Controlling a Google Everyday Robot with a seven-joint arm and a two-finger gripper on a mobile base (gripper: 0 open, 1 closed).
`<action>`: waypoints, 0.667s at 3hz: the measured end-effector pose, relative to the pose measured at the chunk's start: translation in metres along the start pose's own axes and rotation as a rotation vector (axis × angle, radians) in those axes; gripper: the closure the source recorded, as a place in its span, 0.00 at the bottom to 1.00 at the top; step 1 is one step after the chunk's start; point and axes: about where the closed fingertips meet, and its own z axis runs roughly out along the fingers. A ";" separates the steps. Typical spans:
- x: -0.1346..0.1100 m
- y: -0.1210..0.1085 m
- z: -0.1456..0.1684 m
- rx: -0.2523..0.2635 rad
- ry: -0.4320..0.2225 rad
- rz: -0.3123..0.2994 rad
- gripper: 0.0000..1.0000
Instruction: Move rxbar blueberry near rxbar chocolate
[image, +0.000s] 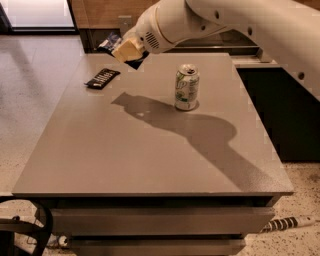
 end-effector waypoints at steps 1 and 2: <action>0.004 0.011 0.045 -0.015 0.003 0.011 1.00; 0.026 0.020 0.078 -0.011 0.062 0.037 1.00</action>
Offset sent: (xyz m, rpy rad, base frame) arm 0.0297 0.0592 -0.1212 -0.0930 0.1223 -0.0839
